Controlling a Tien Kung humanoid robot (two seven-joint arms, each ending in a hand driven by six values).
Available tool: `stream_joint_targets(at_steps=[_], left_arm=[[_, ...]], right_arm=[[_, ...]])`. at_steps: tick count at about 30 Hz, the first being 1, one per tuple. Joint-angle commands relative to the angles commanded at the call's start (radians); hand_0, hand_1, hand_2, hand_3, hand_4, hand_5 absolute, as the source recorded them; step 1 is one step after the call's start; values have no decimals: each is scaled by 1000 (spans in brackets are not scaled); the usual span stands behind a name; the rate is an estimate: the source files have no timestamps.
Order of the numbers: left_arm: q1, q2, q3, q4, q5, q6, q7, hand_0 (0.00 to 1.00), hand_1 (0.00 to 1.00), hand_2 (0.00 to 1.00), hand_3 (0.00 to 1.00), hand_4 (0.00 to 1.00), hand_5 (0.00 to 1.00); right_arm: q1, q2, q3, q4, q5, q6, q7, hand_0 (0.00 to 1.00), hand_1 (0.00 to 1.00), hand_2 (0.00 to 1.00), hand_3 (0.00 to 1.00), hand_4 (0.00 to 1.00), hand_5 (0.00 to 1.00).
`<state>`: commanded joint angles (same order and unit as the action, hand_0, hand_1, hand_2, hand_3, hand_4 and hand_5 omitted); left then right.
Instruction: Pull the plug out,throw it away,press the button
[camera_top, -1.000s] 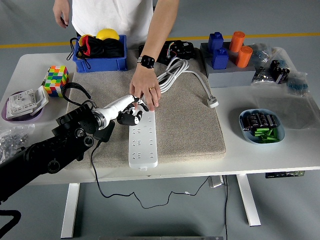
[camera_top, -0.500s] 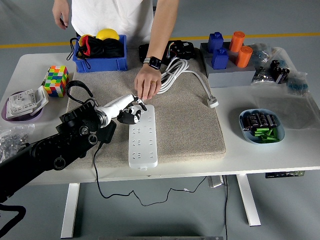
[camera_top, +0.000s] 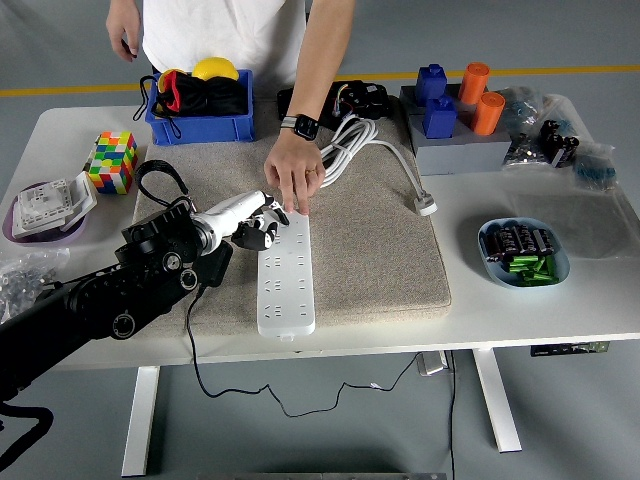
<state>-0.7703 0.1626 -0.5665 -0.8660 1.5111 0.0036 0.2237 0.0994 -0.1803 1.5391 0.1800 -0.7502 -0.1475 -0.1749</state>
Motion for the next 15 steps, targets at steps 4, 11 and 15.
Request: stream_joint_targets(at_steps=[4, 11, 15], left_arm=[[-3, -1, 11, 4, 2, 1, 0, 27, 14, 98, 619, 218, 2], [-8, 2, 25, 10, -2, -1, 2, 27, 13, 97, 621, 215, 2], [-10, 1, 35, 13, -6, -1, 1, 28, 13, 96, 616, 209, 2]], right_arm=[[1, 1, -1, 0, 0, 1, 1, 740, 660, 645, 614, 659, 482], [0, 0, 0, 0, 0, 1, 0, 739, 660, 645, 613, 659, 482], [1, 0, 1, 0, 0, 1, -1, 739, 660, 645, 614, 659, 482]])
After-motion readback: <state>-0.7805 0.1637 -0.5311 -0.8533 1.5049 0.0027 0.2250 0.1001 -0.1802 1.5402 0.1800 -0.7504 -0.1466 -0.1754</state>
